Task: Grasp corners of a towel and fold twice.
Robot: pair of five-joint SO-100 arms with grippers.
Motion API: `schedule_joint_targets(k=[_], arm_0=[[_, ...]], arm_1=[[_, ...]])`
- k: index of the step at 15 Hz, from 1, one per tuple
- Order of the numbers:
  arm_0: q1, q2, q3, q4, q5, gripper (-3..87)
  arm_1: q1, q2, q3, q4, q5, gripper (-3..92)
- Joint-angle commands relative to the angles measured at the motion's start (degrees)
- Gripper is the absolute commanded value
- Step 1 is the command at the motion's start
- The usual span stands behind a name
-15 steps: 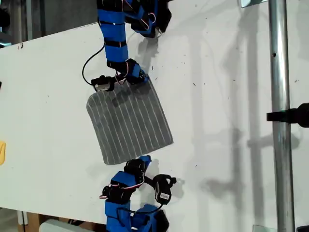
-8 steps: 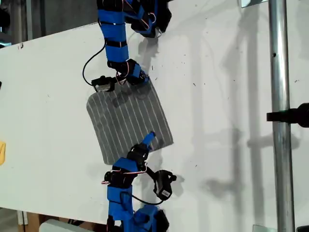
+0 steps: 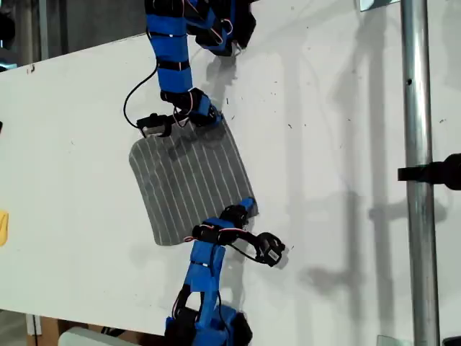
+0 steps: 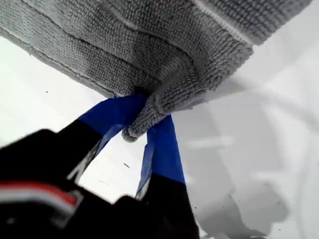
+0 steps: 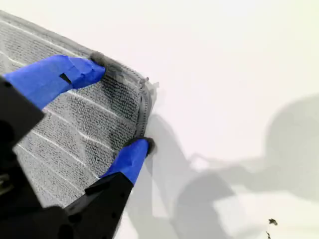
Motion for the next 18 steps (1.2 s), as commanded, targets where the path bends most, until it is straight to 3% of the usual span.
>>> schedule_joint_targets(k=[1, 3, 5, 6, 10, 12, 14, 18], arm_0=[[0.62, -1.76, -4.48, -0.09, -1.76, 26.7], [0.53, -2.90, -5.36, 1.23, -3.34, 23.9], [0.26, -3.96, -6.86, 4.57, -6.33, 1.7], [0.35, -3.78, -6.94, 5.10, -6.94, -2.9], [0.79, -1.32, -9.14, 6.86, -5.89, -2.9], [1.76, -1.05, -15.56, 12.74, -4.22, -2.9], [4.57, 1.85, -21.80, 20.65, -4.75, -2.9], [11.95, 13.97, -20.65, 27.60, -9.49, -2.9]], arm_1=[[-0.09, 2.81, -2.55, -0.18, 0.09, -0.3], [-0.09, 3.96, -2.37, 0.09, 0.09, -0.3], [-0.09, 5.71, -1.49, 0.09, 0.18, -0.3], [0.00, 6.77, -0.70, 0.00, 0.18, -0.3], [-1.05, 9.32, 0.70, -0.09, 0.18, -0.3], [-5.27, 10.55, 0.53, 0.00, 1.93, -0.3], [-12.57, 12.74, -2.90, 5.27, 5.71, -0.3], [-27.77, 17.14, -19.16, 18.54, 15.91, -0.3]])
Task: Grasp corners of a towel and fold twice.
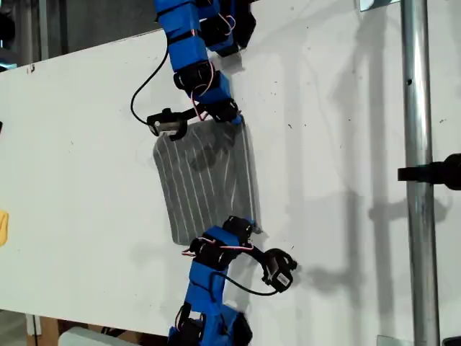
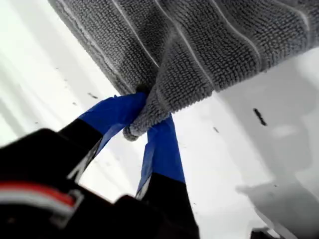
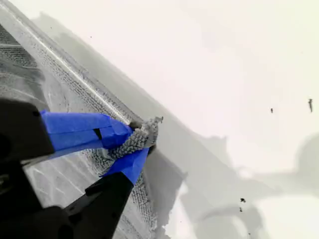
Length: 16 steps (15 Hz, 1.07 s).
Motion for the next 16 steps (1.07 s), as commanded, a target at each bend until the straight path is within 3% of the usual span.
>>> schedule_joint_targets(k=[1, 4, 9, 13, 16], arm_0=[[2.46, 7.38, -2.46, 4.75, -5.19, -2.9], [-7.65, 17.67, 9.93, 6.15, -5.01, -2.9], [-35.07, 23.12, 21.71, 2.99, 12.48, -2.9], [-50.36, 18.37, 13.71, 0.88, 28.56, -2.9], [-51.24, 17.67, 13.01, 2.20, 29.97, -2.8]], arm_1=[[-2.46, 2.29, -11.07, 4.22, 1.32, -0.3], [13.97, 4.13, -7.91, 1.85, -9.40, -0.3], [41.22, -5.54, -9.40, -16.26, -32.34, -0.3], [50.19, -23.20, -34.37, -16.44, -43.51, -0.3], [50.01, -25.58, -41.48, -10.55, -44.91, -0.3]])
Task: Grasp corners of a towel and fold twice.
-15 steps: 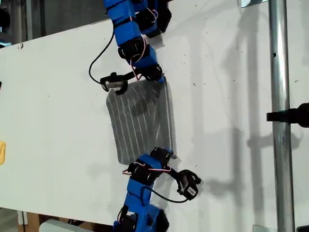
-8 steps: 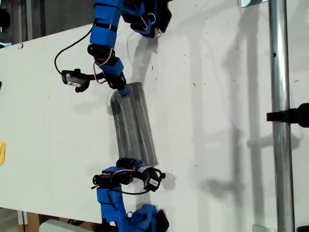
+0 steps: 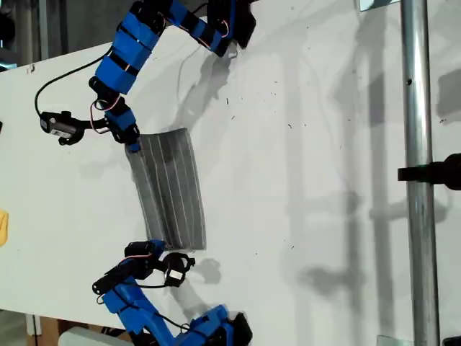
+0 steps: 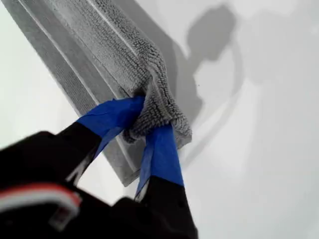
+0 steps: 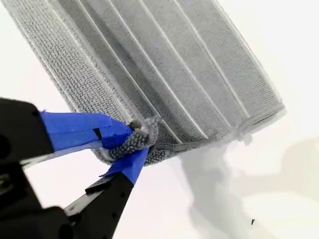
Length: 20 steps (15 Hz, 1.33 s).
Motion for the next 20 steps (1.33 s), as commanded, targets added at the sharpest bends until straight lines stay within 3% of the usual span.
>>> schedule_joint_targets(k=[1, 8, 12, 14, 16, 20], arm_0=[[0.88, 1.14, 1.49, -0.26, -0.79, -2.8], [16.08, 0.79, 17.75, -9.58, -13.62, -2.7], [14.59, -3.60, 26.63, -17.49, -16.61, -2.6], [11.69, -9.93, 25.40, -17.14, -16.44, 7.0], [8.70, -11.78, 23.73, -15.21, -14.15, 12.3], [9.93, -6.15, 15.56, 1.14, -16.35, 21.6]], arm_1=[[-1.67, 2.02, -1.23, 2.55, -0.09, -0.3], [-11.34, 2.11, 18.46, 0.53, 9.14, -0.3], [-10.02, -5.45, 19.86, -2.64, 10.72, -0.3], [-7.65, -10.55, 17.75, -2.99, 11.34, -0.1], [-4.48, -10.55, 16.96, -1.76, 12.39, 6.0], [-0.62, -6.86, 16.88, 2.20, 12.57, 20.6]])
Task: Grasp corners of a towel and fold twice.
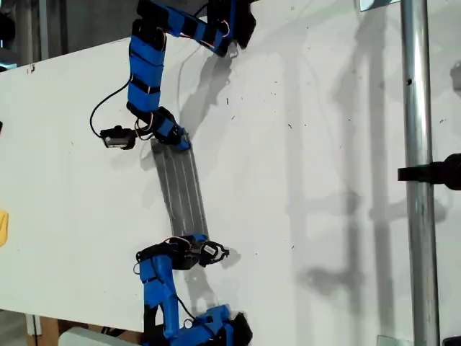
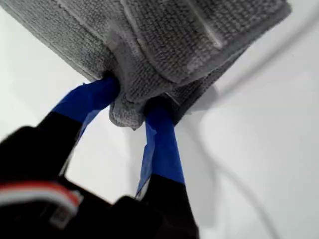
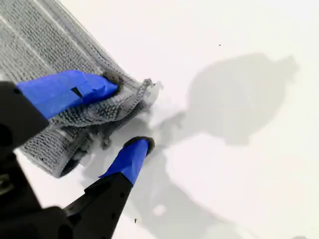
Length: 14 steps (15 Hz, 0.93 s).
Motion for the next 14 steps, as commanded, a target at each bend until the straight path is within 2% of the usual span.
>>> schedule_joint_targets(k=[1, 4, 6, 7, 8, 9, 10, 11, 12, 13, 14], arm_0=[[0.53, 8.35, -3.96, 9.76, -2.64, 21.8], [4.31, 30.67, 3.96, 11.51, -6.42, 19.8], [9.40, 50.10, 12.74, 10.81, -10.72, 15.2], [12.66, 59.33, 18.11, 9.40, -13.27, 11.4], [16.08, 68.47, 24.17, 7.82, -16.17, 5.0], [20.13, 77.78, 30.85, 4.92, -19.42, 2.3], [24.35, 87.71, 38.41, 1.58, -22.59, 0.1], [29.18, 98.88, 48.08, -4.48, -23.55, -2.6], [33.66, 111.01, 58.36, -8.70, -26.02, -2.6], [37.00, 120.76, 66.27, -8.96, -29.53, -2.6], [39.55, 121.11, 70.31, -9.40, -32.26, -2.7]], arm_1=[[2.90, 5.36, -2.11, 4.04, 1.14, 22.0], [5.89, 16.26, 2.37, 8.79, 2.20, 25.9], [9.32, 28.30, 9.67, 11.87, 2.72, 33.6], [10.46, 35.68, 14.15, 13.89, 3.78, 33.5], [10.90, 45.18, 19.95, 15.82, 6.15, 33.6], [10.37, 56.34, 26.37, 18.46, 9.76, 34.4], [6.33, 68.12, 31.90, 19.60, 14.15, 36.0], [-0.79, 75.15, 34.19, 20.04, 20.92, 32.4], [-1.32, 77.08, 36.65, 23.29, 25.75, 37.2], [-3.25, 79.37, 39.29, 23.38, 28.83, 36.7], [-3.87, 79.28, 41.31, 22.94, 30.59, 37.8]])
